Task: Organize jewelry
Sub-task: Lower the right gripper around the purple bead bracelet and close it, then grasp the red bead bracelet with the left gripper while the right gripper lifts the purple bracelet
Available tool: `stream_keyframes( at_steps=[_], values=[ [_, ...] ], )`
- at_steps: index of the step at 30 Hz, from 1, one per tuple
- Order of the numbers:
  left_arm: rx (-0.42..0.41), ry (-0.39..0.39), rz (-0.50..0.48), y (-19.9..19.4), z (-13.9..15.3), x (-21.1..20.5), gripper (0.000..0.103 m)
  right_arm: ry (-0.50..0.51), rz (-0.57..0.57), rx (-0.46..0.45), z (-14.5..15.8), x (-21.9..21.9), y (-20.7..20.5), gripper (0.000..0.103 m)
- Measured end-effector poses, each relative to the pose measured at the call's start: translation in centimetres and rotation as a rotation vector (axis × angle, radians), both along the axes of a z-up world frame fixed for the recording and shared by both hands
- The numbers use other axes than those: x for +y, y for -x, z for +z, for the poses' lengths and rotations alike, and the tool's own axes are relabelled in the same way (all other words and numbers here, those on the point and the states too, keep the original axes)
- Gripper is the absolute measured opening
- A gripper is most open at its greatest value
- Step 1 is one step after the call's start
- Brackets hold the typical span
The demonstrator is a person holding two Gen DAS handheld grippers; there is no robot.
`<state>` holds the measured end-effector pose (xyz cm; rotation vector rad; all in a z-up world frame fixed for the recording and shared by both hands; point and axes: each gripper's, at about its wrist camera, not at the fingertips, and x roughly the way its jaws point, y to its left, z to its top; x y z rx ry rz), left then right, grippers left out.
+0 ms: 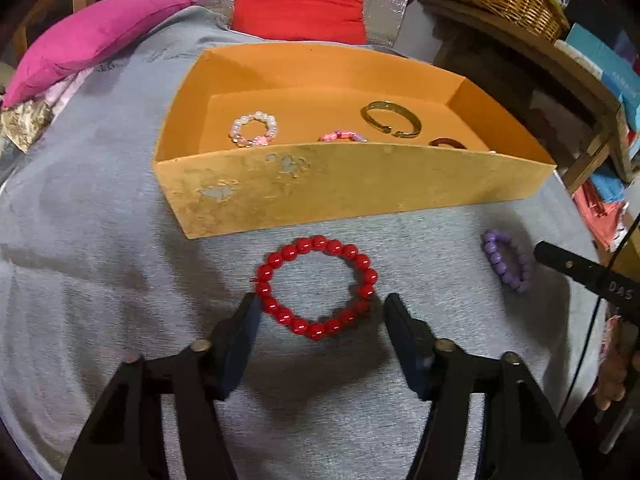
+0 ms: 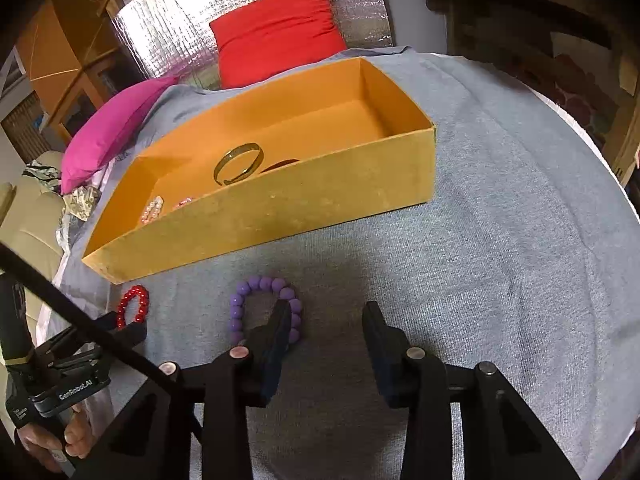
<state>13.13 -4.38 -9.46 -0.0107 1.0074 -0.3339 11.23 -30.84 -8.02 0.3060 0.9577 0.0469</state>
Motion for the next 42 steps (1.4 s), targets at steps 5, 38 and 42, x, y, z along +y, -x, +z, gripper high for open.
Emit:
stream_keyframes(
  at_steps=[5,38,42],
  values=[
    [-0.005,0.013,-0.016,0.1,-0.1,0.0,0.047,0.002,0.006,0.006,-0.1,0.2,-0.1,0.040],
    [0.026,0.023,-0.026,1.3,0.0,1.5,0.060,0.124,0.041,0.022,-1.1,3.7,-1.5,0.040],
    [0.017,0.022,-0.041,1.5,0.0,1.4,0.055,0.211,0.068,0.006,-1.2,4.8,-1.4,0.032]
  ],
)
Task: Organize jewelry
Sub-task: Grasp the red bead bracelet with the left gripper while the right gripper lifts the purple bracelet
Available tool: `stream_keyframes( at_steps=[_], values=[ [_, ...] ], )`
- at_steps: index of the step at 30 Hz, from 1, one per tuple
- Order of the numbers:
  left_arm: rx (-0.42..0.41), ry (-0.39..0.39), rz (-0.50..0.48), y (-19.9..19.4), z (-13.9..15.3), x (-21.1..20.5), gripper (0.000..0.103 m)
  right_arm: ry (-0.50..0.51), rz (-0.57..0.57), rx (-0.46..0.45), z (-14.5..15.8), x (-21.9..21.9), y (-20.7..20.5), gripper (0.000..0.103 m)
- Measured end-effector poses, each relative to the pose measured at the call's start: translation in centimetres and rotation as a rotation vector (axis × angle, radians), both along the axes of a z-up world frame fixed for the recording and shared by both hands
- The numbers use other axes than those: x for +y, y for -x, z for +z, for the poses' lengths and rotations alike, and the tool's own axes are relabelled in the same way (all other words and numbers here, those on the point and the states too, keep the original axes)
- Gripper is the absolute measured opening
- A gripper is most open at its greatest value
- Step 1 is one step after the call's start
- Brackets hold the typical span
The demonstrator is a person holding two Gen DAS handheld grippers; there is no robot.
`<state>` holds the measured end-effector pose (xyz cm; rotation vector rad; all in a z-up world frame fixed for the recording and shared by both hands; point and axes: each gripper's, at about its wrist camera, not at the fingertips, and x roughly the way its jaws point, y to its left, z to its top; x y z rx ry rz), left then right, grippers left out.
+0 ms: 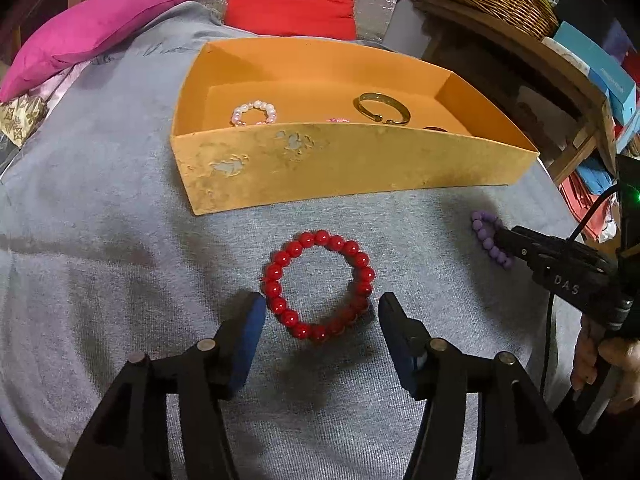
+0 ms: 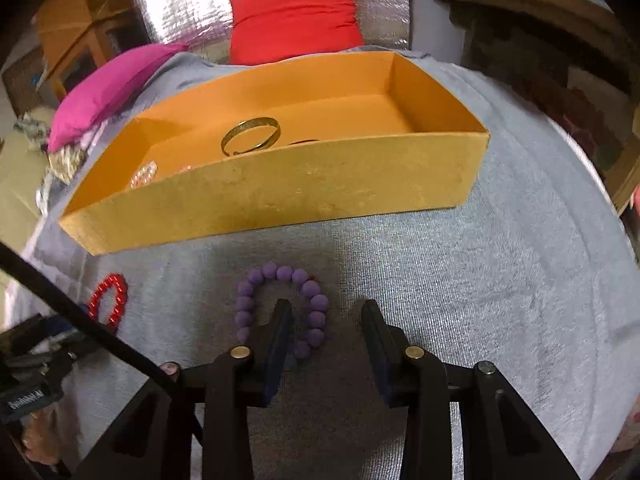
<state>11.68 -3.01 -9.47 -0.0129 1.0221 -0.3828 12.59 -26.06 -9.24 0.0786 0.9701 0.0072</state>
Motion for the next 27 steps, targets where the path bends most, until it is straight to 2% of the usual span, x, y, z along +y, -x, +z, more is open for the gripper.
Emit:
stream_keyframes(
  at_steps=[1,2,3,5,11,27],
  values=[
    [0.003,0.002,-0.005,0.0,-0.1,0.0,0.047,0.017,0.009,-0.005,0.0,0.3,0.1,0.029],
    [0.005,0.003,-0.008,0.0,-0.1,-0.1,0.042,0.033,0.018,-0.010,0.0,0.5,0.1,0.022],
    [0.004,0.003,-0.010,0.0,-0.1,-0.2,0.039,0.046,0.025,-0.014,0.0,0.7,0.1,0.018],
    [0.004,0.009,-0.020,0.1,-0.1,-0.2,0.027,0.077,0.037,-0.023,0.0,1.0,0.3,0.014],
    [0.000,0.024,-0.033,0.2,0.1,-0.4,0.012,0.039,0.034,-0.032,0.4,0.4,0.5,0.011],
    [-0.050,0.043,-0.057,0.8,1.5,-0.6,0.010,-0.091,0.020,-0.059,1.4,-1.8,1.2,0.011]
  ],
)
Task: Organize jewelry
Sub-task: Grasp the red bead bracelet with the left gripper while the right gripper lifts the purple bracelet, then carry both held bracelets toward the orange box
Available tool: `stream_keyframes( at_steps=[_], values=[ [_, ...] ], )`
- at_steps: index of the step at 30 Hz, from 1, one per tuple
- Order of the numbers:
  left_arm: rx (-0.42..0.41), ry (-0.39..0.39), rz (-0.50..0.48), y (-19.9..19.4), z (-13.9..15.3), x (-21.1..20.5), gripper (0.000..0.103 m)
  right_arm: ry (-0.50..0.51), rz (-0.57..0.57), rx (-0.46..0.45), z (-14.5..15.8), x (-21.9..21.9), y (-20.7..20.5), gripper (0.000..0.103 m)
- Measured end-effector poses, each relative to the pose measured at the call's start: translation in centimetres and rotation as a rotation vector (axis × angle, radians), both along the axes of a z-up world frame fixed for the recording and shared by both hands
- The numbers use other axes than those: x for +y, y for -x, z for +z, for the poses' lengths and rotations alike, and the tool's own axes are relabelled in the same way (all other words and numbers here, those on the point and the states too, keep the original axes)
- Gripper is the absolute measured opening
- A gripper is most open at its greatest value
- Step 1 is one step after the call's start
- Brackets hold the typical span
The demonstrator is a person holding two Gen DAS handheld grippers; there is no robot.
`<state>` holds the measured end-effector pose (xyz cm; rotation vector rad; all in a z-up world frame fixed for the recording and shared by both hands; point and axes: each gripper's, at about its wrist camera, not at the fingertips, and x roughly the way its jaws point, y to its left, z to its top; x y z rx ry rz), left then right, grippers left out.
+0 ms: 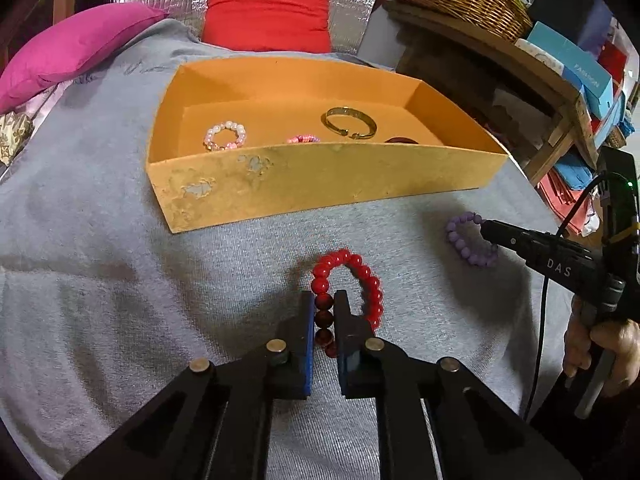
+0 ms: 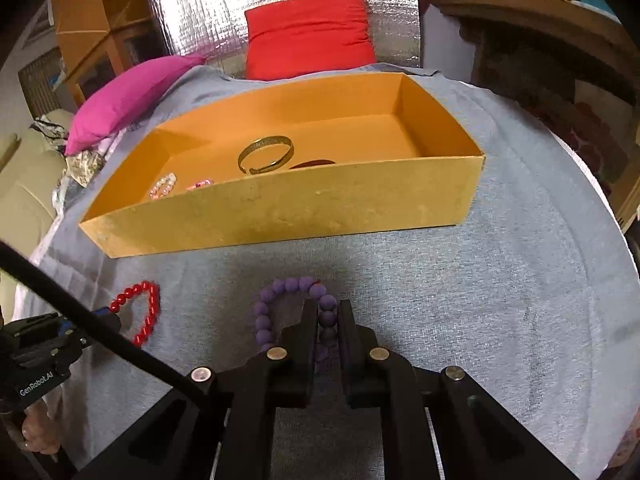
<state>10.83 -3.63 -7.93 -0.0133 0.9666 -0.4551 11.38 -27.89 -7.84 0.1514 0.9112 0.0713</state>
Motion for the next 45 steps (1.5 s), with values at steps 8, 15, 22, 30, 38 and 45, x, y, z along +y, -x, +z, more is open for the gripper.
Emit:
stream_keyframes(
  at_steps=[8,15,22,30,38,45],
  values=[
    [-0.026,0.015,0.001,0.4,0.8,0.3,0.010,-0.039,-0.021,-0.019,0.5,-1.5,0.4,0.011],
    [-0.083,0.039,-0.013,1.5,2.6,0.1,0.010,-0.087,-0.003,-0.059,1.5,-1.2,1.0,0.011],
    [-0.106,0.033,0.016,1.7,3.1,0.4,0.010,-0.116,0.016,-0.103,2.5,-0.2,1.6,0.011],
    [-0.144,0.037,0.046,1.9,4.1,0.9,0.010,-0.181,0.046,-0.154,3.8,0.7,2.2,0.011],
    [-0.179,0.007,0.056,2.1,4.5,0.5,0.010,-0.191,0.079,-0.227,5.0,1.7,3.0,0.011],
    [-0.200,-0.028,0.095,1.9,4.8,0.9,0.010,-0.195,0.080,-0.236,5.3,2.2,3.0,0.011]
  ],
)
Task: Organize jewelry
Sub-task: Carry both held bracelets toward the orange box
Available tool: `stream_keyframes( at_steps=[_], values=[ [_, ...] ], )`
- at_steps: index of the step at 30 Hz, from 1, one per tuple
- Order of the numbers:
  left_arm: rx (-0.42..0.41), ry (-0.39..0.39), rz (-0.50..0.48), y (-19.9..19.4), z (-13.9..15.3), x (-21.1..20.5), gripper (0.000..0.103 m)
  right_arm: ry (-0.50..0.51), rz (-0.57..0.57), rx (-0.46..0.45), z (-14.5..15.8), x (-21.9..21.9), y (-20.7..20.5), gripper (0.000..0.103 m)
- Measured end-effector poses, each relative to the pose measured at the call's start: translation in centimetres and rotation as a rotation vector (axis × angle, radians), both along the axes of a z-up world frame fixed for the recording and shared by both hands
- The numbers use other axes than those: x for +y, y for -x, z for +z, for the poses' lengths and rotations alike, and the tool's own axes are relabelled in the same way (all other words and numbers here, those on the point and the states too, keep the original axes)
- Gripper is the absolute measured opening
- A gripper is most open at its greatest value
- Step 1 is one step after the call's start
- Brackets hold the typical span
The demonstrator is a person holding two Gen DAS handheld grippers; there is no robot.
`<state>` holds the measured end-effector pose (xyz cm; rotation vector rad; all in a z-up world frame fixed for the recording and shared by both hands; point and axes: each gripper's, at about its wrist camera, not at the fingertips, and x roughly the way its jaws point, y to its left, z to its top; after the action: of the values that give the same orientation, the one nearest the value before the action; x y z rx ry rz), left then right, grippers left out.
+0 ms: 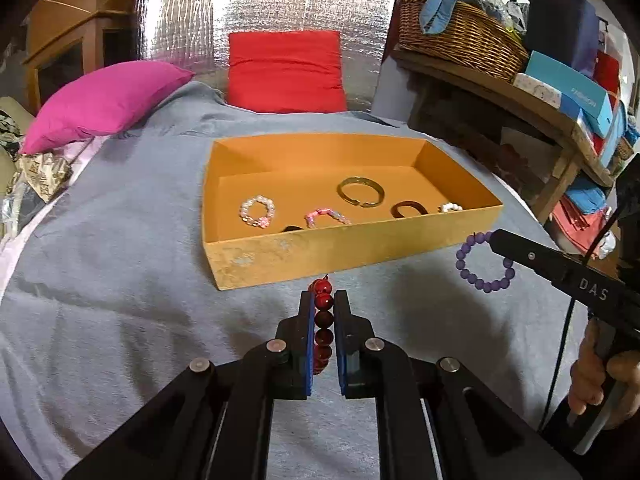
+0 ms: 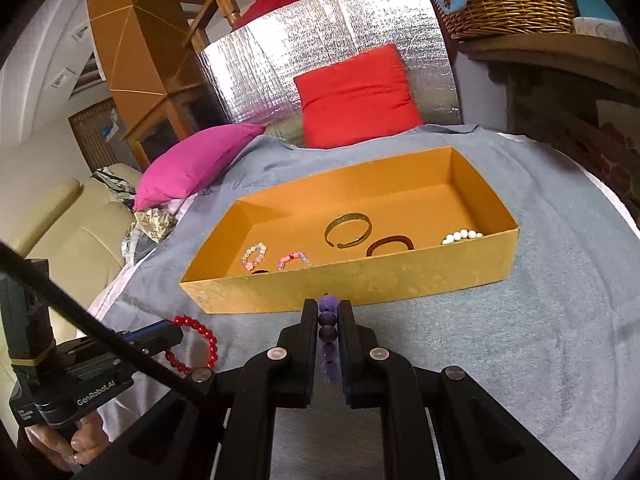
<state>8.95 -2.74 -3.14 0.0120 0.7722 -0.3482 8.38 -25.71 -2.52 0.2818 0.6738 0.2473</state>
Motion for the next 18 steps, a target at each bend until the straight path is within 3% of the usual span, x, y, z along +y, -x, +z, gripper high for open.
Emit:
stream_keyframes(
  at_steps=[18],
  values=[
    [-0.066,-0.086,0.059,0.10,0.67,-0.04,0.010,-0.006,0.011,-0.010,-0.01,0.08,-0.03,0.011]
  ],
)
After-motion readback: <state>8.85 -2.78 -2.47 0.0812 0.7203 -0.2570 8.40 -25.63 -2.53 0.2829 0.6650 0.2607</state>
